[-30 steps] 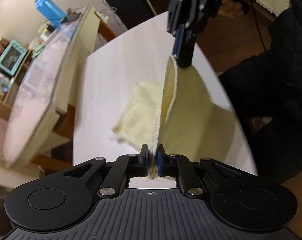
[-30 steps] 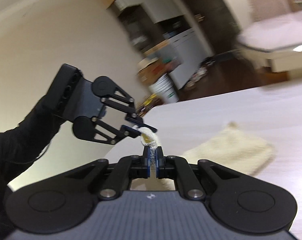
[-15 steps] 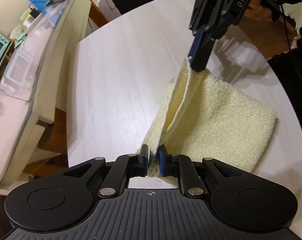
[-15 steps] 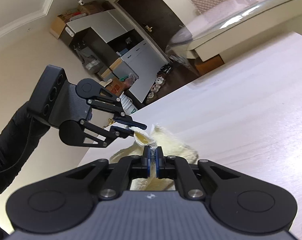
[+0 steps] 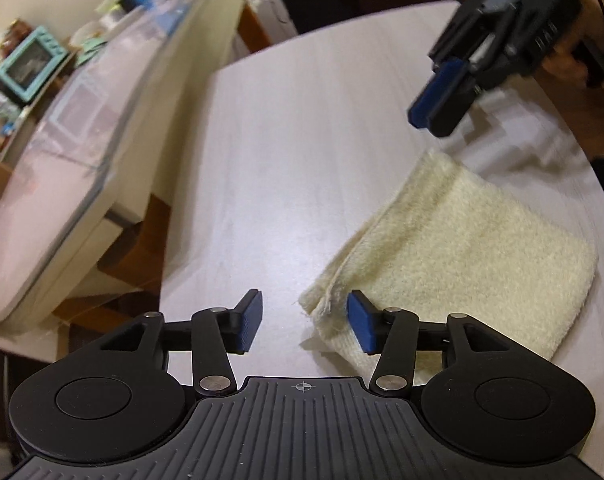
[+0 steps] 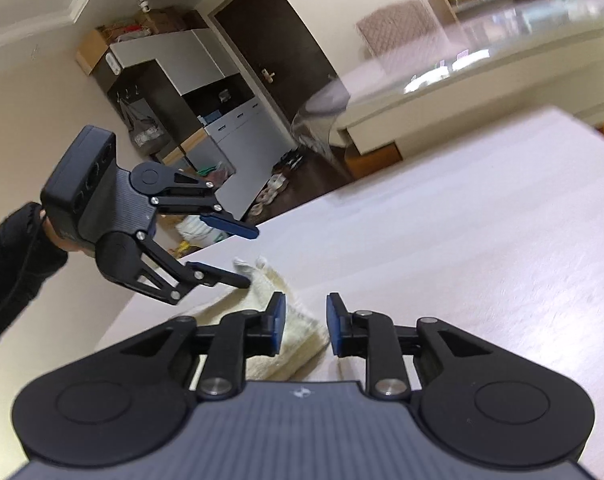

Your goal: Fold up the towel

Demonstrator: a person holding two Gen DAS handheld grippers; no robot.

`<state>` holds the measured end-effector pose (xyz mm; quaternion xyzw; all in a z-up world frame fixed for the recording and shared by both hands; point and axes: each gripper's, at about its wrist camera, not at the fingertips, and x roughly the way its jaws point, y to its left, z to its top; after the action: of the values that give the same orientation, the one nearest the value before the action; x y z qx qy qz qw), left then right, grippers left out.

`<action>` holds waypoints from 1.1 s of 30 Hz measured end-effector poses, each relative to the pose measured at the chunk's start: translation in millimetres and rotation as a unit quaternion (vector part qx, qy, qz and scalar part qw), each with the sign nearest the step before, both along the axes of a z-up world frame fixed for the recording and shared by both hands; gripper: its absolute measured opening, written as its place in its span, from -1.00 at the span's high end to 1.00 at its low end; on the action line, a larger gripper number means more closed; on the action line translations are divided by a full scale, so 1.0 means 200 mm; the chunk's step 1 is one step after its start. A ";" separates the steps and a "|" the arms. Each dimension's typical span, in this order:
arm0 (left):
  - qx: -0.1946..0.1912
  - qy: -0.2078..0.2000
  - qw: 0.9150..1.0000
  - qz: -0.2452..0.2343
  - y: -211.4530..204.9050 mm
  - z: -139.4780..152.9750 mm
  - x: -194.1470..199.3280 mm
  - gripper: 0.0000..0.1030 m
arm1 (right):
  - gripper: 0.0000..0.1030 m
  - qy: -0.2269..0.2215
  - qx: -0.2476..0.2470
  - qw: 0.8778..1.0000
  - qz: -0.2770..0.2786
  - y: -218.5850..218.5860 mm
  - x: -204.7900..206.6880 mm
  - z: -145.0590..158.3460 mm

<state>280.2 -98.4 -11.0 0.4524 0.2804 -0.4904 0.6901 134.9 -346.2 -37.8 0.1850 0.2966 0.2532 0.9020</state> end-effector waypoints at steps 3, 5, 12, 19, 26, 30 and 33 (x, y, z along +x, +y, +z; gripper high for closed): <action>-0.008 0.002 1.000 0.021 0.02 0.00 -0.01 -0.13 | 0.50 -0.015 -0.038 0.999 0.023 0.08 0.01 0.00; -0.008 0.005 0.999 0.037 0.02 -0.03 0.00 -0.18 | 0.50 -0.023 -0.092 0.995 0.030 0.15 0.02 -0.01; -0.025 0.002 0.998 0.053 0.04 0.00 -0.01 -0.30 | 0.47 -0.037 -0.162 0.985 0.040 0.22 0.00 -0.02; -0.087 0.021 0.991 0.098 0.16 0.13 0.00 -0.53 | 0.34 -0.041 -0.151 0.987 0.029 0.19 -0.02 -0.01; -0.064 0.031 0.993 0.097 0.10 0.07 -0.02 -0.53 | 0.22 -0.056 -0.150 0.986 0.033 0.23 -0.06 0.01; -0.040 0.022 0.995 0.084 0.04 -0.01 -0.03 -0.53 | 0.22 -0.071 -0.173 0.982 0.033 0.26 -0.06 0.01; -0.061 0.032 0.993 0.101 0.05 0.00 -0.01 -0.53 | 0.22 -0.084 -0.225 0.970 0.037 0.31 -0.04 0.00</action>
<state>278.7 -87.7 -11.9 0.3636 0.3159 -0.4486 0.7528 125.9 -285.0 -37.8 -0.0562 0.2762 0.2278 0.9320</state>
